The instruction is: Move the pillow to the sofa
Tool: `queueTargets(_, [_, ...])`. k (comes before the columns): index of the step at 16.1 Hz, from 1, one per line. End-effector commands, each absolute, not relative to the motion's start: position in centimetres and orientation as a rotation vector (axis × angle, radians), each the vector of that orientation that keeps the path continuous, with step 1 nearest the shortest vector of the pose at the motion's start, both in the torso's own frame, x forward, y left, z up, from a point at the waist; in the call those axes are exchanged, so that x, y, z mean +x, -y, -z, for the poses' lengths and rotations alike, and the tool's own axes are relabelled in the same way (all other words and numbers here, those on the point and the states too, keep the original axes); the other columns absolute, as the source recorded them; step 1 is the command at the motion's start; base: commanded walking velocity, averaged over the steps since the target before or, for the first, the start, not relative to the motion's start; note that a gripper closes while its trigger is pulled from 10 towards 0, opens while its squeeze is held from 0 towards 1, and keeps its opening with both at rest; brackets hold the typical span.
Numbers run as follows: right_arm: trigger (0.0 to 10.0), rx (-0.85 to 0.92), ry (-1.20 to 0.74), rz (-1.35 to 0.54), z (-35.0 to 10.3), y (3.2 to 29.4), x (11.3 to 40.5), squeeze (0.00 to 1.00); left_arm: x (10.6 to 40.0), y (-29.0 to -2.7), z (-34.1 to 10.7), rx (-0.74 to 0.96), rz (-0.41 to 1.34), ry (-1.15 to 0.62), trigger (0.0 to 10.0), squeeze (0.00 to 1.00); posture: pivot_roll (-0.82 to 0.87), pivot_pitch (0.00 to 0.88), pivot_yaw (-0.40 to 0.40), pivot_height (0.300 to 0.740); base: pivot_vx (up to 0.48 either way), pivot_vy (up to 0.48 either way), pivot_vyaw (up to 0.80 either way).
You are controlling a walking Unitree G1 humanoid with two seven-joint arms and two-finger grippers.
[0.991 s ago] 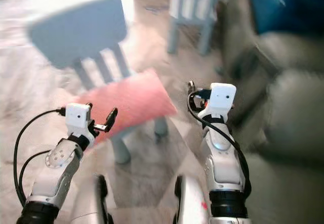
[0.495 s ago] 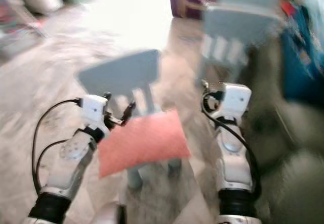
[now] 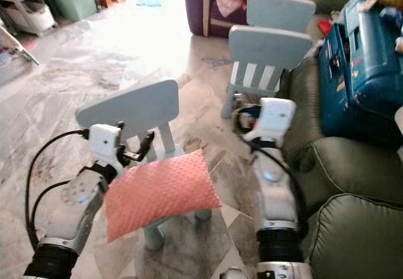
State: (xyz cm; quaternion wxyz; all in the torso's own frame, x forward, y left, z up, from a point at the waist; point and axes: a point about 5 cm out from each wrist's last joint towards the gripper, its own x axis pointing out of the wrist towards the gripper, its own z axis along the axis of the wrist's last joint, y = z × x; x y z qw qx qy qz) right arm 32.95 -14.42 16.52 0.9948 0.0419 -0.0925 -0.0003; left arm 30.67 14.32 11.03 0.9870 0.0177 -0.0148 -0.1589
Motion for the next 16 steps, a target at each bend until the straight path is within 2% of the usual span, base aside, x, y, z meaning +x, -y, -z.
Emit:
queueTargets(1, [10.0, 0.084, 0.182, 0.002, -16.5, 14.6, 32.9, 0.00, 30.5, -14.3, -10.8, 0.036, 0.328, 0.021, 10.0, 0.00, -0.06, 0.094, 0.014, 0.740, 0.000, 0.000, 0.00])
queueTargets(9, [10.0, 0.046, 0.187, -0.092, -16.7, 13.5, 32.9, 0.00, 30.6, -15.8, -10.8, 0.064, 0.168, 0.030, 10.0, 0.00, -0.05, 0.127, -0.024, 0.740, 0.000, 0.000, 0.00])
queueTargets(15, [10.0, 0.035, 0.177, -0.138, -16.7, 12.8, 32.8, 0.00, 30.2, -16.8, -10.4, 0.076, 0.080, 0.027, 10.0, 0.00, -0.04, 0.157, -0.046, 0.740, 0.000, 0.000, 0.77])
queueTargets(16, [10.0, 0.060, 0.174, -0.147, -16.7, 12.7, 32.8, 0.00, 30.1, -17.0, -10.3, 0.086, 0.058, 0.018, 10.0, 0.00, -0.04, 0.162, -0.049, 0.740, 0.000, 0.000, 0.00])
